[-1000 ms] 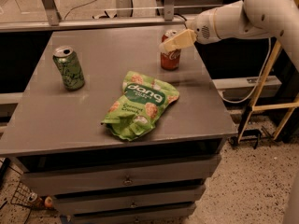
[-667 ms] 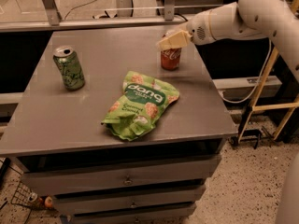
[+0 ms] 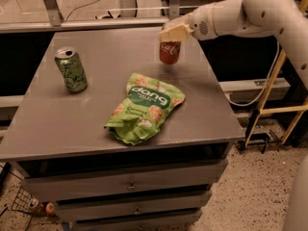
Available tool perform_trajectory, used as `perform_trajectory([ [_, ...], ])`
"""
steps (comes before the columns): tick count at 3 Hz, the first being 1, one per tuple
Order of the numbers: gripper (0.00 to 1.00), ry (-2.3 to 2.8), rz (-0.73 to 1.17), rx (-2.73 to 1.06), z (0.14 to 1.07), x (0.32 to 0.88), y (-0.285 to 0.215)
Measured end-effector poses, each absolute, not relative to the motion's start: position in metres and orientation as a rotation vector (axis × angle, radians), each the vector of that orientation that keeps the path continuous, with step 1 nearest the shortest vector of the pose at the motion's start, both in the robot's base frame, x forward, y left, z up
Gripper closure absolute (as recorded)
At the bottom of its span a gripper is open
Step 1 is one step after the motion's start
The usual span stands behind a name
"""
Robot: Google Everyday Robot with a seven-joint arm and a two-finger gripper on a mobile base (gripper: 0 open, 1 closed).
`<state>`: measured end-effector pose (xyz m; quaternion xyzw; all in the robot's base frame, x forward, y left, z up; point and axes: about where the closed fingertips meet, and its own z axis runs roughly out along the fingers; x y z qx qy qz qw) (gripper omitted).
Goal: Move coke can near green can
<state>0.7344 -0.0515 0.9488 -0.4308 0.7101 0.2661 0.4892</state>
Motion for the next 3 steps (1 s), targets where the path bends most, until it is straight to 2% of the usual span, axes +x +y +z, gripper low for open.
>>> perform_trajectory([
  [1,0.95,1.562,0.625,-1.059,1.0023,0.7245,-0.0472],
  [2,1.00,1.525,0.620,-1.074,1.0103,0.7222,-0.0426],
  [3,1.00,1.525,0.620,-1.074,1.0103,0.7222,-0.0426],
])
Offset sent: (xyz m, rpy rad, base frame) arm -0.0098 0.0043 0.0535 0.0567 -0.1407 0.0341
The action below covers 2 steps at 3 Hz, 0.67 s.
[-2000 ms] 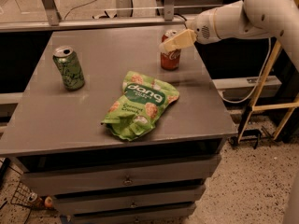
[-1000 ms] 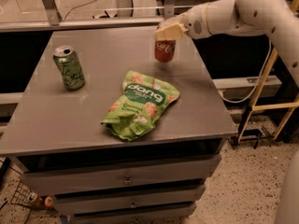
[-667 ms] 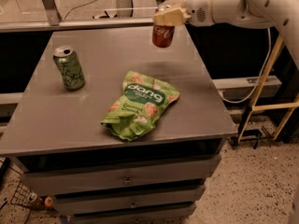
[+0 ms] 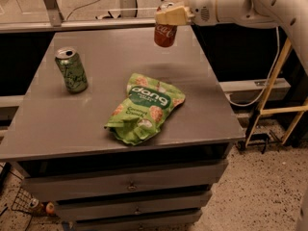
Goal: Move coke can near green can
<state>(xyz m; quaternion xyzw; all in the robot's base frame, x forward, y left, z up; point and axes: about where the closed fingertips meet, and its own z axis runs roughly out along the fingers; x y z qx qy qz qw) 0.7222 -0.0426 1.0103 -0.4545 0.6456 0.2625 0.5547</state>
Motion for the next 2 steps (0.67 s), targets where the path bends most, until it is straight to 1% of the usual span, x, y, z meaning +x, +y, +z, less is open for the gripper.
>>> perform_trajectory([
  [1,1.00,1.407,0.681,-1.288,1.027,0.701,0.022],
  [2,1.00,1.314,0.749,-1.457,1.029,0.677,0.073],
])
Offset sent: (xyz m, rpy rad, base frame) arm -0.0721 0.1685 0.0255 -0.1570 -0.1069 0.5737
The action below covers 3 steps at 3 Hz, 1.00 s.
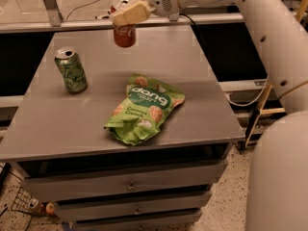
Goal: Move coke can near green can
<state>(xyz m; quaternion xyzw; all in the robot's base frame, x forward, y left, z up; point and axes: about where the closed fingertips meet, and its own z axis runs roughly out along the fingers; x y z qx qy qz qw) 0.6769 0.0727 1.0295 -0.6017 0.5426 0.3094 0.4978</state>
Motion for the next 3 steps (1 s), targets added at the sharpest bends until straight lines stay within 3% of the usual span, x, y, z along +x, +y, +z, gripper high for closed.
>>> perform_trajectory([
  [2,1.00,1.324,0.915,-1.681,0.971,0.658,0.148],
  [3,1.00,1.330,0.985,-1.698,0.957,0.656,0.161],
])
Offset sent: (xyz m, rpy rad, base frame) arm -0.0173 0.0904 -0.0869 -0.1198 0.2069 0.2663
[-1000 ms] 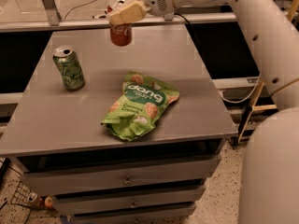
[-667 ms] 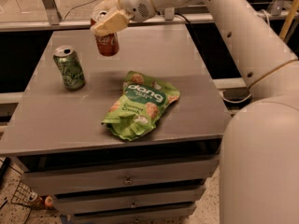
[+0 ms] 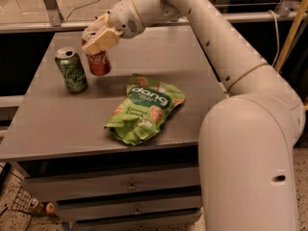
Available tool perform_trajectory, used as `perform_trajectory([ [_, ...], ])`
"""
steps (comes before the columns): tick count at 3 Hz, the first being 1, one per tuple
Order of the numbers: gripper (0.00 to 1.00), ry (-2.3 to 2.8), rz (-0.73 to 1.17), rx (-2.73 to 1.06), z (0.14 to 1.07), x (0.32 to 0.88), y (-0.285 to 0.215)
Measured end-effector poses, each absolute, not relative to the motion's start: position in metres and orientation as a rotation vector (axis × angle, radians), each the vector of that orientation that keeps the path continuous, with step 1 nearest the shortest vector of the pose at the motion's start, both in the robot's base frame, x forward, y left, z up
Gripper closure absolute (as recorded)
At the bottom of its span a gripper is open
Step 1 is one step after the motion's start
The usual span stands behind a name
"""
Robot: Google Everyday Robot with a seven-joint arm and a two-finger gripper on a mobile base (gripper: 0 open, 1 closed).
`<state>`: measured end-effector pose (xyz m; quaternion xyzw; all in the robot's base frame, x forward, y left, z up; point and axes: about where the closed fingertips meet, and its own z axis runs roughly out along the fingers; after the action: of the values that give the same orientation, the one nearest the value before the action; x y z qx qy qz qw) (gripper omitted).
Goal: Move coke can near green can
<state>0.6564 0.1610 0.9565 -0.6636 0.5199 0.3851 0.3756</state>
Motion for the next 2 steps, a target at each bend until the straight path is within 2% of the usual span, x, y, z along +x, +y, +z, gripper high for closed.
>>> perform_trajectory([
  [2,1.00,1.330,1.037,-1.714,0.9470,0.6537,0.1709],
])
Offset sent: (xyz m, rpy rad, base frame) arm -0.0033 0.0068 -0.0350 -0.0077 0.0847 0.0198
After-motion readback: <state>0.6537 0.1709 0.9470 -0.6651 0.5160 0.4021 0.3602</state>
